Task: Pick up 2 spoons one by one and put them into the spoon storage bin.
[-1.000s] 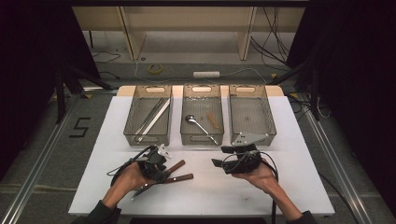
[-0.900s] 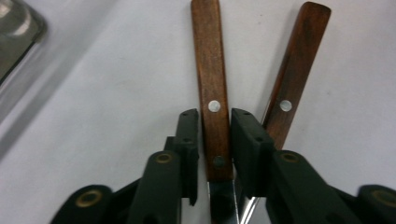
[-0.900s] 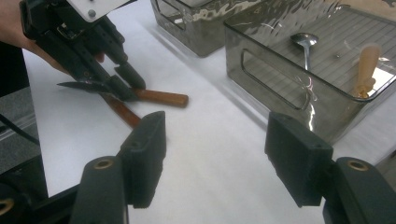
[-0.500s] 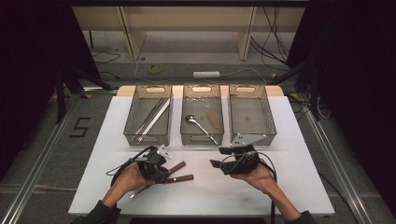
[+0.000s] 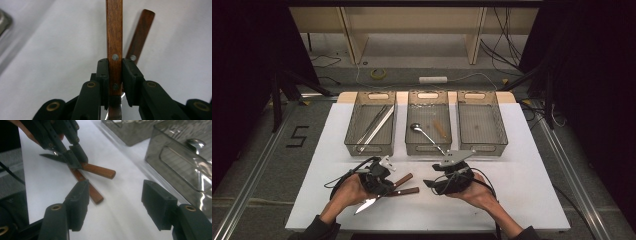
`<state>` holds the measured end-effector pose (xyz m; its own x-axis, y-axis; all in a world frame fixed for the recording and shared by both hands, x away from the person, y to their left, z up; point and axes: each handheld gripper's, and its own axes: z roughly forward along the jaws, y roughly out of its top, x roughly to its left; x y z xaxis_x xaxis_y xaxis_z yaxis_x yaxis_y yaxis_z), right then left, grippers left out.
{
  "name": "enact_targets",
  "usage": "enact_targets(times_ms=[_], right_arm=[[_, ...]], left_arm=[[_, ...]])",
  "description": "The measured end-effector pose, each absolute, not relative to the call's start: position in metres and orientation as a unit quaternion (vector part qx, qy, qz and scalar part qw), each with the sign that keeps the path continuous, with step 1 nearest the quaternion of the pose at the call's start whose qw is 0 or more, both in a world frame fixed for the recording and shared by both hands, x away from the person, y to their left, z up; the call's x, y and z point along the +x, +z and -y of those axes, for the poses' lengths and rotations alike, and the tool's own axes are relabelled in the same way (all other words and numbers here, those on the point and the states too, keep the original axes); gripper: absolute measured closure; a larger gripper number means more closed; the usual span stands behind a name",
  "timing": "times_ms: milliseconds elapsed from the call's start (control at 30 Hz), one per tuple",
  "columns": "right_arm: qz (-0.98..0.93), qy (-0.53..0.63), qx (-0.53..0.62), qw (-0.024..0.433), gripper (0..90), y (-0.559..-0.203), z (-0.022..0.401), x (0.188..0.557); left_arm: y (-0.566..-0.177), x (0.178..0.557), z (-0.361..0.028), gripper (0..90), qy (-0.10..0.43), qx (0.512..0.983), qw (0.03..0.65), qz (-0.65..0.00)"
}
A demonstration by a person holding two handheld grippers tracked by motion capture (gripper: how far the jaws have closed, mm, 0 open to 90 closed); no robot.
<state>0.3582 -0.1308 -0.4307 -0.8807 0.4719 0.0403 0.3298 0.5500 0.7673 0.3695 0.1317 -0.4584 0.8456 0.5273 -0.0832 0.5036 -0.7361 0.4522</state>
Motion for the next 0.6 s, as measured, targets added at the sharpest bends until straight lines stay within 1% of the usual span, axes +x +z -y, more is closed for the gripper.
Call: enact_targets(times_ms=[367,600], right_arm=[[-0.907,0.38,0.138,0.12,37.6,-0.442,0.095,0.35],[-0.924,0.343,0.105,0.133,35.3,-0.453,0.079,0.355]], left_arm=[[-0.457,0.364,-0.125,75.8,0.011,0.936,0.239,-0.258],[-0.458,0.362,-0.122,75.8,0.007,0.939,0.239,-0.247]])
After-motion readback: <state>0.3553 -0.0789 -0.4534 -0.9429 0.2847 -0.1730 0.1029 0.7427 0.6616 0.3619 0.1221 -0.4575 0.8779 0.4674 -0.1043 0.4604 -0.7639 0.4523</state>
